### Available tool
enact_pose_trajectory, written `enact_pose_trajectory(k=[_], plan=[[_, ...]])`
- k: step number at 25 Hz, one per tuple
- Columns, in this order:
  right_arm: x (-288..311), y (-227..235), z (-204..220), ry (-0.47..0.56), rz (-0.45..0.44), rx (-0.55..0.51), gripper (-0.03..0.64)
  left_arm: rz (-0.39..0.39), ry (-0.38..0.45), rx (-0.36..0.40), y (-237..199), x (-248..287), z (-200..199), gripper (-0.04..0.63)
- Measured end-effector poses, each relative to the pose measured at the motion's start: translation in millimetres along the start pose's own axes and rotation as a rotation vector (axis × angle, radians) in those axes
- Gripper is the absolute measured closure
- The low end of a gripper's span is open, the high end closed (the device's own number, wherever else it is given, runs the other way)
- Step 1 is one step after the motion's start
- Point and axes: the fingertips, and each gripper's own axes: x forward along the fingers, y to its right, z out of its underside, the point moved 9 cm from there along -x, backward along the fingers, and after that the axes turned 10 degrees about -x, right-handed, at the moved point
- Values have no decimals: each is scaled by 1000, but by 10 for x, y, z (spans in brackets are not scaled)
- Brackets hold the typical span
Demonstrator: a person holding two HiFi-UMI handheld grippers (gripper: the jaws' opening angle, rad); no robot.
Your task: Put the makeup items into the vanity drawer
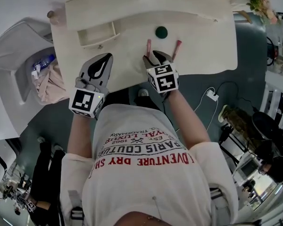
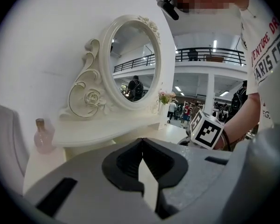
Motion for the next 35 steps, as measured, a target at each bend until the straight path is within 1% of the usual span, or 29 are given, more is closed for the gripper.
enact_pose_trajectory(k=[4,7,9,11,12,13,16,20,23,27,29,32,35], plan=[[123,10,17,-53,13,50,463,30,-25,5,-77,63,30,588],[162,-4,26,-80,44,69,465,44,-31,6,-123,79,47,588],[170,2,19,-98,66,65,500,51,-35,11,-143,82,48,588],[174,9,8,-112,72,67,517,55,-36,17,-154,70,39,588],[175,9,6,-118,71,74,559,55,-36,20,-155,57,30,588],[171,3,6,-123,69,80,574,54,-36,21,-152,40,18,588],[118,-45,-27,-124,63,75,574,54,-24,29,-143,-46,-44,588],[-9,-113,-208,-79,67,42,574,50,9,24,-183,-204,-122,588],[-123,-168,-432,-33,66,-3,574,28,35,19,-246,-326,-195,588],[-293,-290,-813,23,66,-132,574,3,65,14,-338,-496,-294,588],[-341,-363,-1014,58,52,-191,574,-12,72,26,-390,-572,-350,588],[-309,-509,-1283,90,-9,-260,574,-50,86,40,-472,-689,-421,588],[-183,-653,-1492,93,-98,-337,574,-107,108,33,-526,-812,-463,588]])
